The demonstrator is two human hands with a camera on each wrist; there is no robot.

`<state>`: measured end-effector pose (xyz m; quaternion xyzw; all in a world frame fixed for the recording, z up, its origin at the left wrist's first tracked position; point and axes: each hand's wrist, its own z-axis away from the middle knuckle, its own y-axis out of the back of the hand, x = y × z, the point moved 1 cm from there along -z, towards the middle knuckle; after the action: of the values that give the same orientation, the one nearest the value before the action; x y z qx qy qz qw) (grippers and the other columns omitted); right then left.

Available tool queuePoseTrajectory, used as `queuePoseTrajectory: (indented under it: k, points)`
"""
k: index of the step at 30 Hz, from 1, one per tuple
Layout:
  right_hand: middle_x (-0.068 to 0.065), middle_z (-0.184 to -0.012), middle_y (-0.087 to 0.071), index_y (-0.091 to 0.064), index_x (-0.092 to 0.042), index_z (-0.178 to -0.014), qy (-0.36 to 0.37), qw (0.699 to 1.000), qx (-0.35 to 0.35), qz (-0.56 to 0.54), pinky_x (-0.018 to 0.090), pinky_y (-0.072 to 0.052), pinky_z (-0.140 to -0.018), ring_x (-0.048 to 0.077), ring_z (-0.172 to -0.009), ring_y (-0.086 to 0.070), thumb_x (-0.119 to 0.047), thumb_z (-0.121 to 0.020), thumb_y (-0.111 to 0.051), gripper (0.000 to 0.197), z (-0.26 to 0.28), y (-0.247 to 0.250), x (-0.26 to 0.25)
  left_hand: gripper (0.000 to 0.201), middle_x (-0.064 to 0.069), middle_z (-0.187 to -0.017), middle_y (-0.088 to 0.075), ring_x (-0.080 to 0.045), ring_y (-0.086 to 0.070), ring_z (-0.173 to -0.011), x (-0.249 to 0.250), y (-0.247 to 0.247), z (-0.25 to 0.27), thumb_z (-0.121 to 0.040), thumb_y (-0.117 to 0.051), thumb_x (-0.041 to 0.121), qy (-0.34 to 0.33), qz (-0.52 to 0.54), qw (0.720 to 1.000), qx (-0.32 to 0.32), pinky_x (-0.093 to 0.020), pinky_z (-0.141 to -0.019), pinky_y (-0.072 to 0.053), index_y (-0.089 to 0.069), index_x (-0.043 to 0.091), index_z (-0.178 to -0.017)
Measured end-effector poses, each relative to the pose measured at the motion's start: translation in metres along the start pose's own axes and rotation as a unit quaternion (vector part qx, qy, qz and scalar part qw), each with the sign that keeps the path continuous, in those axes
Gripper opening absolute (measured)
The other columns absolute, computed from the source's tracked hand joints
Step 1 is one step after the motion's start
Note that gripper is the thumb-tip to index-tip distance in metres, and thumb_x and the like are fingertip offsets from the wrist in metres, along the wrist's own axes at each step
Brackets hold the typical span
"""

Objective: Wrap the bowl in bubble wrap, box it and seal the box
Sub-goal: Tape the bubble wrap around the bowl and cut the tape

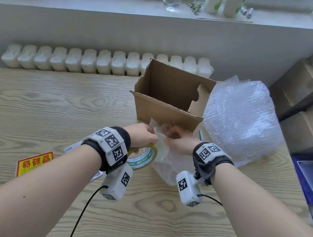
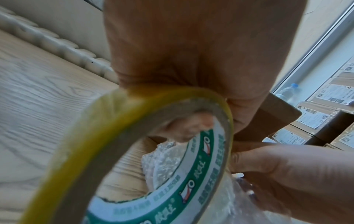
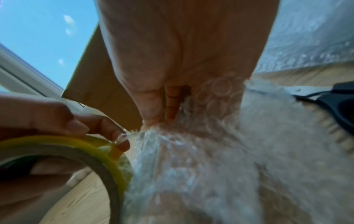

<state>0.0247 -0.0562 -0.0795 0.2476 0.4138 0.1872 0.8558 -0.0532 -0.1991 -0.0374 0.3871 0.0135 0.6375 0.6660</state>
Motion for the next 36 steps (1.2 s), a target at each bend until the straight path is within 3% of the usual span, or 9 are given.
queuePoseTrajectory:
  k: [5, 9, 14, 17, 20, 25, 29, 32, 36]
  points:
    - [-0.003, -0.107, -0.049, -0.053, -0.013, -0.123, 0.023, 0.999, -0.044, -0.010, 0.022, -0.038, -0.067, 0.013, -0.096, -0.046, -0.030, -0.092, -0.060, 0.035, -0.008, -0.003, 0.001, 0.020, -0.004, -0.061, -0.047, -0.018, -0.043, -0.043, 0.002, 0.001, -0.004, -0.088, -0.049, 0.026, 0.017, -0.010, 1.000, -0.010, -0.021, -0.045, -0.035, -0.057, 0.008, -0.086]
    - [0.000, -0.116, -0.059, -0.057, -0.012, -0.120, 0.050, 0.997, -0.058, -0.029, 0.021, -0.039, -0.085, 0.010, -0.102, -0.051, -0.028, -0.091, -0.063, 0.033, -0.013, -0.012, 0.004, 0.024, -0.003, -0.063, -0.057, -0.016, -0.043, -0.044, 0.000, 0.000, -0.003, -0.088, -0.047, 0.029, 0.038, -0.022, 0.999, -0.004, -0.023, -0.048, -0.035, -0.059, 0.008, -0.085]
    - [-0.002, -0.108, -0.066, -0.067, -0.022, -0.109, 0.016, 0.998, -0.050, -0.018, 0.026, -0.047, -0.090, 0.014, -0.097, -0.059, -0.040, -0.088, -0.064, 0.028, -0.015, 0.010, 0.010, 0.025, -0.004, -0.082, -0.069, -0.013, -0.048, -0.045, 0.005, 0.002, 0.000, -0.090, -0.045, 0.027, 0.039, -0.021, 0.999, -0.007, -0.016, -0.042, -0.036, -0.062, 0.010, -0.091]
    - [0.005, -0.076, -0.068, -0.065, -0.013, -0.085, -0.068, 0.993, -0.018, -0.094, 0.032, -0.058, -0.064, 0.019, -0.068, -0.066, -0.031, -0.090, -0.063, 0.019, -0.010, 0.031, 0.025, 0.025, -0.003, -0.082, -0.069, -0.013, -0.047, -0.046, 0.004, 0.001, 0.000, -0.090, -0.046, 0.029, 0.043, -0.023, 0.999, -0.006, -0.017, -0.042, -0.035, -0.062, 0.011, -0.091]
    - [0.006, -0.051, -0.057, -0.055, -0.006, -0.067, -0.167, 0.977, -0.039, -0.125, 0.023, -0.042, -0.039, 0.015, -0.040, -0.052, -0.013, -0.092, -0.059, 0.027, 0.002, 0.044, 0.046, 0.022, -0.002, -0.075, -0.068, -0.014, -0.045, -0.046, 0.004, 0.000, -0.001, -0.089, -0.048, 0.029, 0.047, -0.022, 0.999, -0.006, -0.020, -0.046, -0.035, -0.062, 0.012, -0.086]
    - [0.010, -0.069, -0.072, -0.071, -0.006, -0.075, -0.233, 0.968, -0.031, 0.090, 0.033, -0.060, -0.066, 0.023, -0.064, -0.070, -0.016, -0.072, -0.073, 0.011, 0.019, 0.048, 0.083, 0.022, -0.001, -0.067, -0.065, -0.013, -0.041, -0.044, 0.002, -0.003, 0.002, -0.089, -0.050, 0.028, 0.044, -0.015, 0.999, 0.010, -0.022, -0.047, -0.033, -0.064, 0.013, -0.083]
    - [0.001, -0.044, -0.060, -0.059, -0.009, -0.058, -0.243, 0.957, 0.034, 0.153, 0.023, -0.047, -0.052, 0.018, -0.053, -0.058, -0.026, -0.075, -0.072, 0.027, 0.029, 0.037, 0.084, 0.021, -0.001, -0.066, -0.062, -0.013, -0.040, -0.043, 0.002, -0.006, 0.008, -0.090, -0.049, 0.027, 0.036, -0.018, 0.999, 0.021, -0.021, -0.046, -0.032, -0.062, 0.013, -0.083]
    - [0.005, -0.059, -0.052, -0.048, -0.010, -0.064, -0.242, 0.950, 0.085, 0.179, 0.027, -0.043, -0.057, 0.021, -0.058, -0.052, -0.029, -0.081, -0.072, 0.035, 0.036, 0.028, 0.081, 0.021, -0.001, -0.066, -0.061, -0.013, -0.040, -0.043, 0.003, -0.005, 0.011, -0.091, -0.049, 0.027, 0.034, -0.019, 0.999, 0.028, -0.021, -0.045, -0.031, -0.062, 0.012, -0.083]
    - [0.005, -0.059, -0.048, -0.048, -0.008, -0.062, -0.239, 0.947, 0.099, 0.192, 0.028, -0.045, -0.062, 0.026, -0.070, -0.058, -0.023, -0.083, -0.067, 0.032, 0.042, 0.018, 0.084, 0.022, -0.002, -0.066, -0.062, -0.014, -0.040, -0.043, 0.002, -0.006, 0.012, -0.090, -0.050, 0.026, 0.039, -0.012, 0.999, 0.031, -0.021, -0.045, -0.031, -0.064, 0.010, -0.086]
